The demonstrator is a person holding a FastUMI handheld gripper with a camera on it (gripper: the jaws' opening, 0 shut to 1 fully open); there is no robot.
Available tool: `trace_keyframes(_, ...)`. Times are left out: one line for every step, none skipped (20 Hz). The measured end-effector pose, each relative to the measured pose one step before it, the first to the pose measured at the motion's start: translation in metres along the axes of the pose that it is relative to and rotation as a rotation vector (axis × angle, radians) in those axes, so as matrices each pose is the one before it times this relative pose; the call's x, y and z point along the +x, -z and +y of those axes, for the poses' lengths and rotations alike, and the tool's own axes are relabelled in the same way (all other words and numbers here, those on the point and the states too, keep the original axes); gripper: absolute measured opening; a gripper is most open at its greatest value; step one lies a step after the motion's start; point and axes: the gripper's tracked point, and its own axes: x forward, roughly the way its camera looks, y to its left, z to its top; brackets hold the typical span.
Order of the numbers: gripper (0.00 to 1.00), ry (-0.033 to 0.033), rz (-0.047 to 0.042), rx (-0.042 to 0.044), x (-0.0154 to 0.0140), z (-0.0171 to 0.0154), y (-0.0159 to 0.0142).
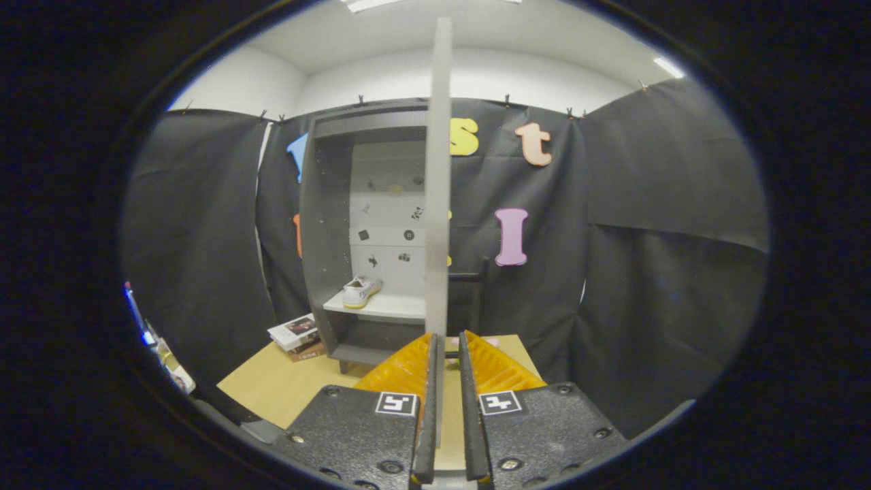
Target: Open the shoe cabinet door, grab the shoes and put them into the shoe cabinet, then close the shoe cabinet door.
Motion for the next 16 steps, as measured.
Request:
trace_keyframes(0.21,-0.00064,-0.00205,-0.01688,-0.00451,0.00923,0.00113)
trace_keyframes(0.24,-0.00076,-0.00232,-0.01048,-0.00395,0.01145,0.00167)
trace_keyframes(0.25,-0.00702,-0.00147,-0.00304,-0.00101,0.01281,0.00231)
trace_keyframes(0.26,-0.00472,0.00738,0.00022,-0.00172,0.01189,0.00364)
trace_keyframes(0.27,-0.00400,0.00990,0.00555,0.00009,0.01051,0.00437)
trace_keyframes(0.33,-0.01020,0.01337,0.00839,-0.00004,0.01355,0.00524)
trace_keyframes(0.36,-0.00652,0.01414,0.00809,0.00167,0.01178,0.00654)
trace_keyframes(0.45,-0.00786,0.01471,0.00216,0.00392,0.01114,0.00569)
trace_keyframes(0.51,-0.00582,0.01338,-0.00399,0.00557,0.01043,0.00718)
trace_keyframes(0.62,0.00041,0.01638,-0.01279,0.00646,0.00895,0.01024)
trace_keyframes(0.72,0.00576,0.02140,-0.01244,0.00955,0.00792,0.01208)
trace_keyframes(0.82,0.00139,0.02185,-0.00533,0.00936,0.00978,0.01236)
trace_keyframes(0.86,-0.00777,0.03006,-0.00238,0.01015,0.01115,0.01530)
trace_keyframes(0.88,-0.00733,0.03635,-0.00185,0.01213,0.01017,0.01710)
trace_keyframes(0.91,-0.00872,0.04692,0.00187,0.01894,0.00981,0.02256)
trace_keyframes(0.94,-0.01405,0.03966,0.00948,0.01630,0.01001,0.01739)
